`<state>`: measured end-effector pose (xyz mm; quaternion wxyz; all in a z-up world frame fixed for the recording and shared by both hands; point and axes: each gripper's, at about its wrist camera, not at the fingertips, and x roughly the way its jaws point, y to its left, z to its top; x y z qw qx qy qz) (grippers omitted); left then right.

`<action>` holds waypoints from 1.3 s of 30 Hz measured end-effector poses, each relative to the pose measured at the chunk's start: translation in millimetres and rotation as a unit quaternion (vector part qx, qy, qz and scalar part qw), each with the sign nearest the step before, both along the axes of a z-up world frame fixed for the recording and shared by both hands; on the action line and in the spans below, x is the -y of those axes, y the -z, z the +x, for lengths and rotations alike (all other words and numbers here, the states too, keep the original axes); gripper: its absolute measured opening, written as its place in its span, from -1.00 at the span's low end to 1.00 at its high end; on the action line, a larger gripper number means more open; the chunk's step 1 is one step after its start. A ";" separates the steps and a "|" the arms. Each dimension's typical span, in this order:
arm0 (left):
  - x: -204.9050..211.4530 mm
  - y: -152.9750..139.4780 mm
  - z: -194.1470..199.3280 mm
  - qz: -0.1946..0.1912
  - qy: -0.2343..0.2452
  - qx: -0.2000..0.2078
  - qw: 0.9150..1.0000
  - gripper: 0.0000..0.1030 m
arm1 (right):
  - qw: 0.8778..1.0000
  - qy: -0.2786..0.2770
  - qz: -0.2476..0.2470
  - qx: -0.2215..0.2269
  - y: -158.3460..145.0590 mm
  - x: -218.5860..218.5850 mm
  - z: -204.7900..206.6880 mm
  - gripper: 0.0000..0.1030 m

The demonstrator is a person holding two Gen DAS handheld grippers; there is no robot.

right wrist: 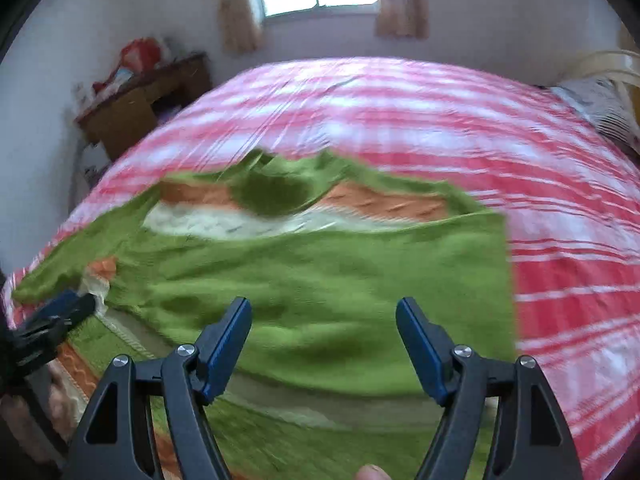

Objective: Fold small clothes
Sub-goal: 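Move the left gripper to the cuff of the other sleeve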

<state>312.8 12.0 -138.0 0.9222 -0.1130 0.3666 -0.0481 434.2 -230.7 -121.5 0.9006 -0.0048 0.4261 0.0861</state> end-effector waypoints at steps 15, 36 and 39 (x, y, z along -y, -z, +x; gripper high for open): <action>-89.4 0.6 -50.5 0.047 -0.105 -0.047 0.992 0.98 | 0.999 -0.033 -0.032 0.010 32.2 -36.8 -17.4 0.52; -262.0 -28.8 -75.1 0.034 -0.277 -0.066 0.958 0.87 | 0.998 -0.044 -0.030 0.015 30.9 -35.2 -29.5 0.56; -297.4 -33.5 -79.0 -0.015 -0.304 -0.067 0.950 0.81 | 0.998 -0.050 -0.033 0.016 31.4 -37.3 -32.1 0.61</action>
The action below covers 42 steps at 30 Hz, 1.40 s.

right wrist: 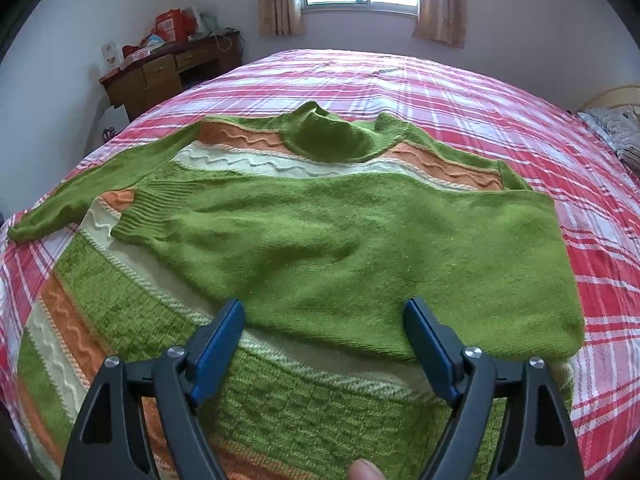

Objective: Fold small clothes
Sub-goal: 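Move the left gripper to the cuff of the other sleeve, then close the left gripper on the ribbed sleeve cuff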

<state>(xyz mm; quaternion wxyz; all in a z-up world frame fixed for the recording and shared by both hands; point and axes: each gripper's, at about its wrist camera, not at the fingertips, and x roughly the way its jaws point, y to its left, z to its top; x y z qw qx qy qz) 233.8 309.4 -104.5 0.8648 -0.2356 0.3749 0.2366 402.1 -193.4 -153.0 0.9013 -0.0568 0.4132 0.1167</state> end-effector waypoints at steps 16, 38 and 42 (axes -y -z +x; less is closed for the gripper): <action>-38.0 20.5 6.4 -0.150 -0.017 0.043 0.988 0.26 | 1.000 -0.001 -0.002 0.002 0.6 -1.1 -0.6 0.64; -50.4 43.0 24.5 -0.096 -0.039 0.001 0.995 -0.72 | 1.000 -0.002 0.007 0.005 -0.5 1.2 -2.4 0.65; -47.1 27.7 17.2 -0.074 -0.030 0.024 0.997 -0.83 | 1.000 -0.002 0.007 0.005 -0.3 1.0 -2.4 0.66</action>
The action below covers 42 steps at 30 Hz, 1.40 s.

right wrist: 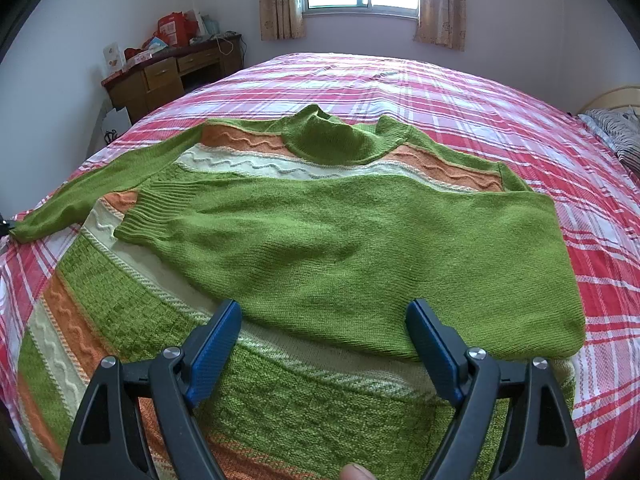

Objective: Fold small clothes
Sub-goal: 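Close the left gripper on the ribbed sleeve cuff, then lift the sleeve with the left gripper and fold it over the sweater body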

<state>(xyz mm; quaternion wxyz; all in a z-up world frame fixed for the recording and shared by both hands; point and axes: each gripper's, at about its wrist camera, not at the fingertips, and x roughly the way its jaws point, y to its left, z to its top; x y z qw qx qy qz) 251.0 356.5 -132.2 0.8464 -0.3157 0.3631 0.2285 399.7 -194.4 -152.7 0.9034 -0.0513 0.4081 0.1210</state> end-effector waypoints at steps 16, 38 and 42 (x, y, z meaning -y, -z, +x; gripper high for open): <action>34.9 -47.1 10.3 0.028 0.074 0.066 0.995 -0.90 | 1.000 0.000 0.001 0.000 -0.2 -0.2 -0.8 0.66; 117.7 -127.9 36.8 0.022 0.164 0.161 0.973 -0.90 | 0.999 -0.012 0.051 0.014 -16.1 19.6 -15.3 0.66; 136.1 -135.3 43.3 0.024 0.183 0.168 0.968 -0.90 | 0.998 -0.019 0.050 0.024 -23.6 28.1 -33.6 0.66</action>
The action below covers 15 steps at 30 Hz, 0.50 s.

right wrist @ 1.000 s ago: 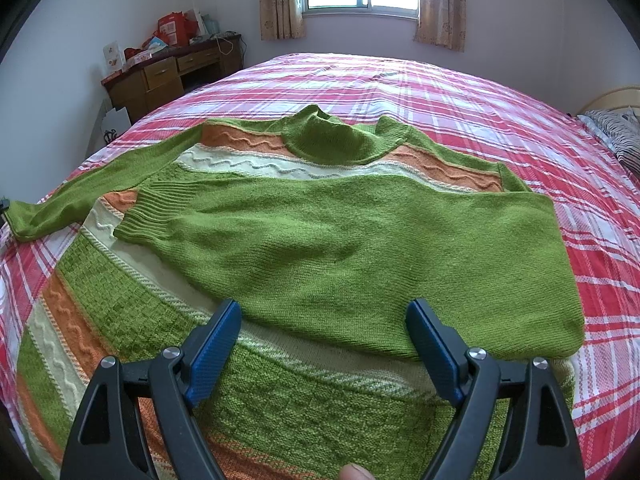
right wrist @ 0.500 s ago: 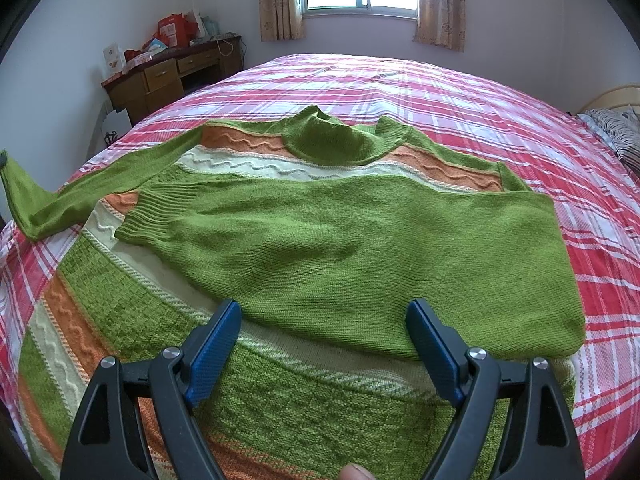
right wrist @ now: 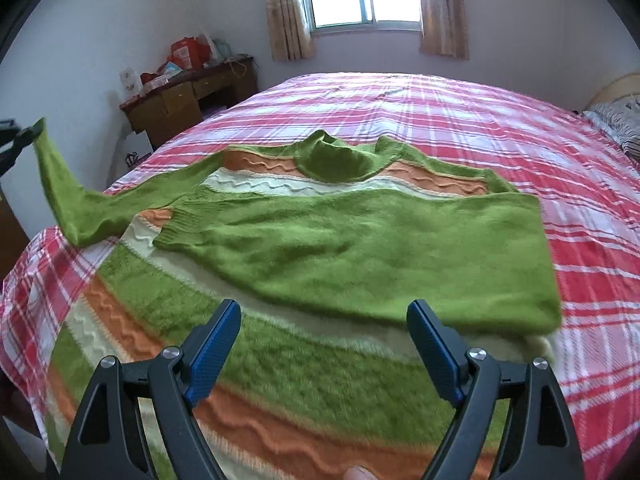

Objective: Fold small clothes
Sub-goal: 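Lift the sleeve with the left gripper and fold it over the sweater body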

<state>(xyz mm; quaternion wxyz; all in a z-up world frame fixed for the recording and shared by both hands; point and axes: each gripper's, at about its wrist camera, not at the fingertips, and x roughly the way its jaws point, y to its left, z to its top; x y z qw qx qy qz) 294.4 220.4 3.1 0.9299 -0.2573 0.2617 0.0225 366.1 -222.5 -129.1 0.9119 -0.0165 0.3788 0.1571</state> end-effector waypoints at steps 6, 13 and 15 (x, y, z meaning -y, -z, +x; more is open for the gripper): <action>30.6 -21.8 16.5 -0.003 0.024 0.019 1.000 -0.90 | 1.000 -0.005 0.000 0.000 0.8 10.1 -22.0 0.66; 63.5 -56.7 29.0 -0.008 0.052 0.053 0.997 -0.90 | 1.000 0.012 0.002 -0.023 18.0 19.0 -21.5 0.66; 75.5 -64.3 31.7 -0.006 0.063 0.063 0.996 -0.90 | 1.000 0.015 0.003 -0.026 20.5 19.6 -21.4 0.66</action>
